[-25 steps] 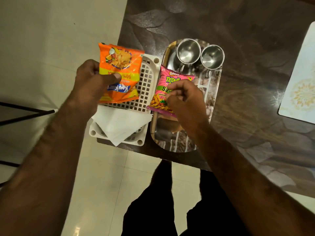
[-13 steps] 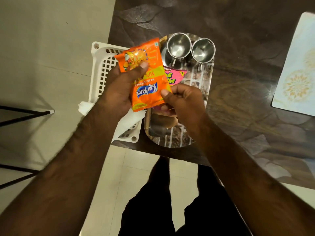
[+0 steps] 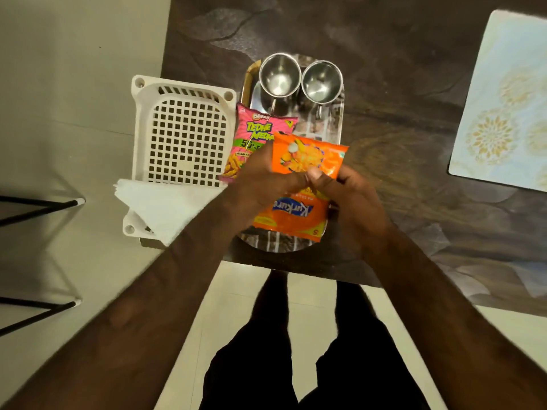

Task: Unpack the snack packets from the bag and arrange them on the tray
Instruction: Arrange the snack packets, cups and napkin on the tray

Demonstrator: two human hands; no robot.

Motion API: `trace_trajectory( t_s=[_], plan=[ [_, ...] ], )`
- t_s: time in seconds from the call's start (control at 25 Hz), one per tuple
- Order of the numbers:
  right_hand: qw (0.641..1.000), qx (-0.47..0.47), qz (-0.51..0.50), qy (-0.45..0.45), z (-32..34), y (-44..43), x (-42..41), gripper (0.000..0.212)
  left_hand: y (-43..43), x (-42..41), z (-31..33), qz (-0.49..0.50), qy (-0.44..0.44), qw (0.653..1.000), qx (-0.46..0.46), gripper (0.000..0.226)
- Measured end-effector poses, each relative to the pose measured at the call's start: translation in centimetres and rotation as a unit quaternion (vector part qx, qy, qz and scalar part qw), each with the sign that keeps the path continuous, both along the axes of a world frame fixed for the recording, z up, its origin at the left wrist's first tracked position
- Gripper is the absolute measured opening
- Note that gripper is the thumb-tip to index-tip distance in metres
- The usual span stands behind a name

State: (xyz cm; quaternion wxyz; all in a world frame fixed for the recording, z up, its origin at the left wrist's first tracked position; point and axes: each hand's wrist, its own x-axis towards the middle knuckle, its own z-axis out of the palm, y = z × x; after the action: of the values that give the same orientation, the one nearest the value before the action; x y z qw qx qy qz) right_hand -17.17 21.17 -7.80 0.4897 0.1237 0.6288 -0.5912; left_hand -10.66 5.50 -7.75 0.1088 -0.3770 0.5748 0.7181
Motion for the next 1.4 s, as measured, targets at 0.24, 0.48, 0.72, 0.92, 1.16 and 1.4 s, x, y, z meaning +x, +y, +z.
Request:
trace_trajectory(
  t_s=[0.24,0.48,0.72,0.92,1.16,1.4],
  plan=[
    [0.993,0.114,-0.043,0.013,-1.2,1.9,-2.9,0.024,1.5,-0.9,-1.1,-0.006,-0.090,0.991,-0.099,0.037],
    [0.973,0.189,0.033,0.126,-3.6,0.6,-6.1,0.024,-2.0,1.4,-1.1,-0.218,-0.054,0.831,-0.508,0.052],
    [0.933,0.267,0.090,0.223,-5.5,-1.0,-7.3,0.035,-2.0,1.5,-2.4,-0.243,-0.083,0.826,-0.501,0.069],
    [0.919,0.294,0.080,0.251,-6.4,-1.4,-7.4,0.028,-1.2,1.3,-2.8,-0.215,-0.076,0.834,-0.503,0.067],
    [0.883,0.329,0.051,0.330,-5.2,-1.4,-6.3,0.027,-2.7,2.4,-1.9,-0.187,-0.032,0.855,-0.483,0.073],
    [0.889,0.214,0.124,0.385,-1.8,-0.3,0.4,0.017,-11.1,9.6,-0.8,-0.168,-0.146,0.855,-0.468,0.031]
  ],
)
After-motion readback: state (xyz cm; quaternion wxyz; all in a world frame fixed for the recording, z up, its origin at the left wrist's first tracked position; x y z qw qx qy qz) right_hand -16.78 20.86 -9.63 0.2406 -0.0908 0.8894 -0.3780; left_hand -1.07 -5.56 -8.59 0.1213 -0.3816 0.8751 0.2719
